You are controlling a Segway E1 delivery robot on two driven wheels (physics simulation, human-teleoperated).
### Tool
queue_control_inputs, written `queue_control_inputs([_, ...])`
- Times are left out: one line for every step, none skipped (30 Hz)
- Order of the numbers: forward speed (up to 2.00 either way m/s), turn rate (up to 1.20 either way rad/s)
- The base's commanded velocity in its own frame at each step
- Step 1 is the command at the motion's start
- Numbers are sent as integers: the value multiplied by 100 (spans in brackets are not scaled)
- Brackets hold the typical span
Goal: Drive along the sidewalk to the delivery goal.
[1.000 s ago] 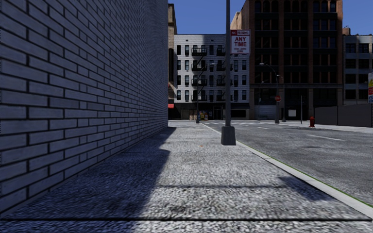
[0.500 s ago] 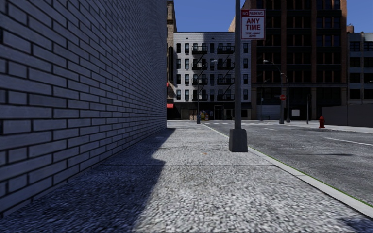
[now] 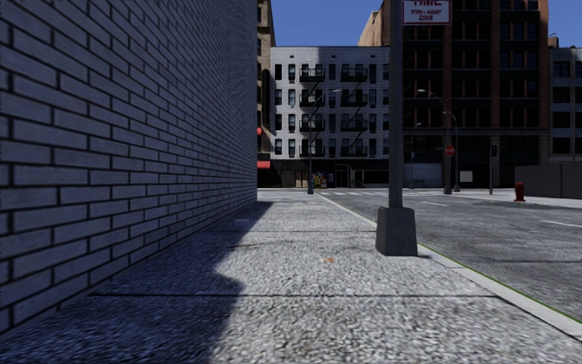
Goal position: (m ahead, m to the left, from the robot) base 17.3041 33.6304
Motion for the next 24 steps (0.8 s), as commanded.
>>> queue_control_inputs([200,0])
queue_control_inputs([200,0])
queue_control_inputs([200,0])
queue_control_inputs([200,0])
queue_control_inputs([200,0])
queue_control_inputs([200,0])
queue_control_inputs([200,0])
queue_control_inputs([200,0])
queue_control_inputs([200,0])
queue_control_inputs([200,0])
queue_control_inputs([200,0])
queue_control_inputs([200,0])
queue_control_inputs([200,0])
queue_control_inputs([200,0])
queue_control_inputs([200,0])
queue_control_inputs([200,0])
queue_control_inputs([200,0])
queue_control_inputs([200,0])
queue_control_inputs([200,0])
queue_control_inputs([200,0])
queue_control_inputs([200,0])
queue_control_inputs([200,0])
queue_control_inputs([200,0])
queue_control_inputs([200,0])
